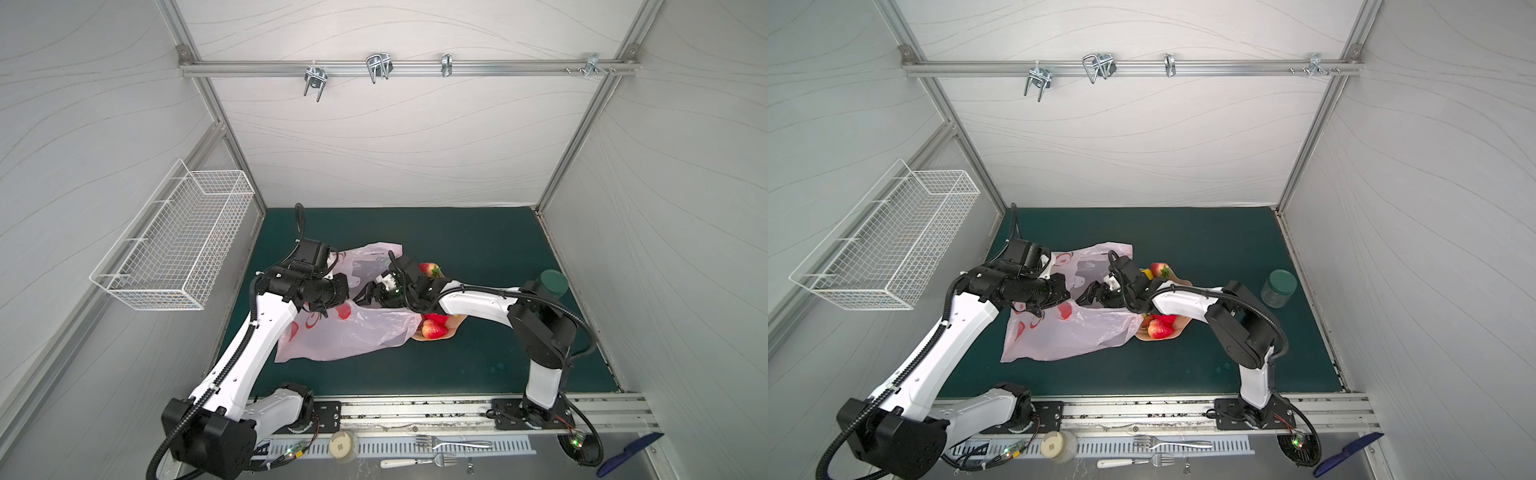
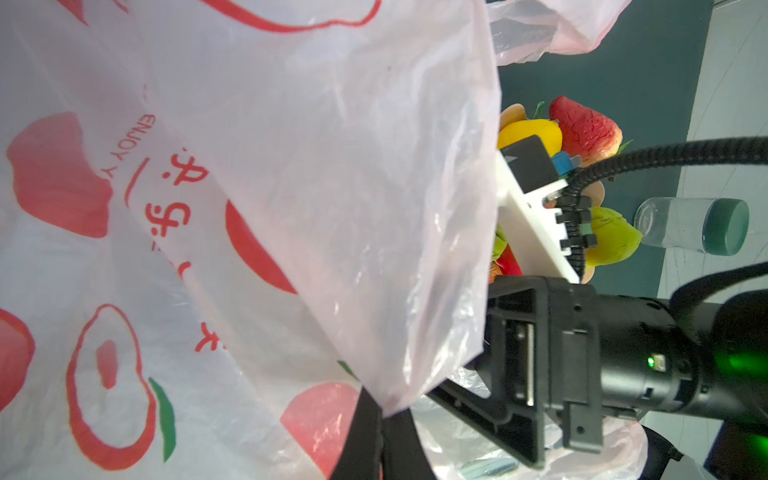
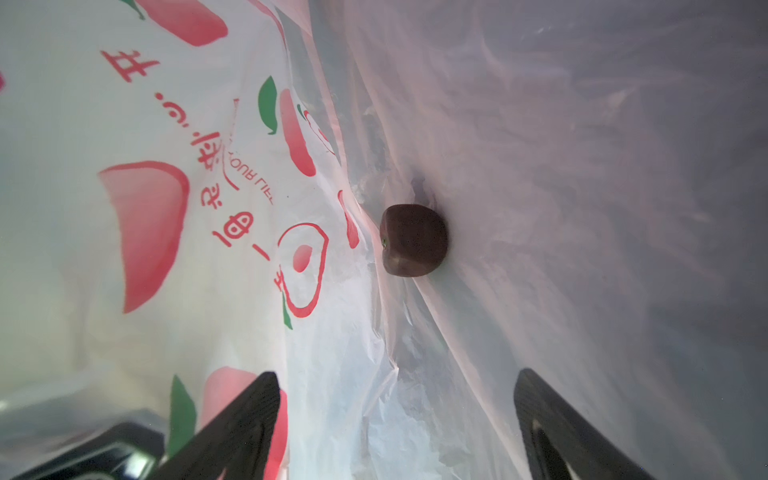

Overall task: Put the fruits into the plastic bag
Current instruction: 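Withdraw the right gripper from the bag back over the plate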

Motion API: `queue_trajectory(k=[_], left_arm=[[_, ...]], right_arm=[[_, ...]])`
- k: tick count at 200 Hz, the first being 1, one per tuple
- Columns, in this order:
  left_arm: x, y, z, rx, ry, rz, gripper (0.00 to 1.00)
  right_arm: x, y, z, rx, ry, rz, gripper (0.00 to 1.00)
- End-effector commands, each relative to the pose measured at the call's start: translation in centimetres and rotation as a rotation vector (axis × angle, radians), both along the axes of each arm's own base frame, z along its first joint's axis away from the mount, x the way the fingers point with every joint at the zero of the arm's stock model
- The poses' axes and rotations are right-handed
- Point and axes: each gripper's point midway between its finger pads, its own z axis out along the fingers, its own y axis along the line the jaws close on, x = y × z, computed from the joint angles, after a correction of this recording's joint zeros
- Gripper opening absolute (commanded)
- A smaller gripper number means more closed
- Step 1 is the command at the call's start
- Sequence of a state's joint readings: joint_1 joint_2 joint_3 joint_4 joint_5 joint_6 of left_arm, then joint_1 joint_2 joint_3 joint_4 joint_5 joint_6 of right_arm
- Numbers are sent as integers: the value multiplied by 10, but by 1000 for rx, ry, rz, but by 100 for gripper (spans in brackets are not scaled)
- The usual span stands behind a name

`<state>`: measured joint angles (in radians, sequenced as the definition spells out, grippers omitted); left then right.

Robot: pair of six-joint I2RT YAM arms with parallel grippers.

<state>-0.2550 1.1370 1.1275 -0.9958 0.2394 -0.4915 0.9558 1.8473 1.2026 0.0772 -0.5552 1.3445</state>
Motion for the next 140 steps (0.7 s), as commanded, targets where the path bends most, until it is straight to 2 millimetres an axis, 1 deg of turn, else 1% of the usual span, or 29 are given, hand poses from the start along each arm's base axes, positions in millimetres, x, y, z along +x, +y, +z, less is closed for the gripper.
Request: queue_trajectory(k=[1,46,62,99,113,122,124,127,140], left_arm=[[4,2,5,0,-17,18,0],[5,0,8,-10,-31,4,0],[6,0,8,-9,-35,-3,0],[5,-2,8,-14,-42,-23,0],[4,-2,6,-5,-39,-30,0],[4,-1,5,1,-38,-31,0],[4,0,5,3,-37,-31,0],[4,0,5,5,-40,-33,0],[3,3,4,25,-36,-35,0]], right_arm=[[6,-15,19,-13,-69,-27,90],[25,-51,31,-86,-176,-103,91],[28,-61,34,-112,-203,-108,92],[27,-78,27,-195,-235,-101,93],[27,-77,24,-190,-231,-93,94],[26,-71,22,-172,-214,-72,94],[26,-69,22,-168,-210,-68,97],[25,-66,21,-162,-205,-60,99],[20,-54,22,-143,-200,-30,99]])
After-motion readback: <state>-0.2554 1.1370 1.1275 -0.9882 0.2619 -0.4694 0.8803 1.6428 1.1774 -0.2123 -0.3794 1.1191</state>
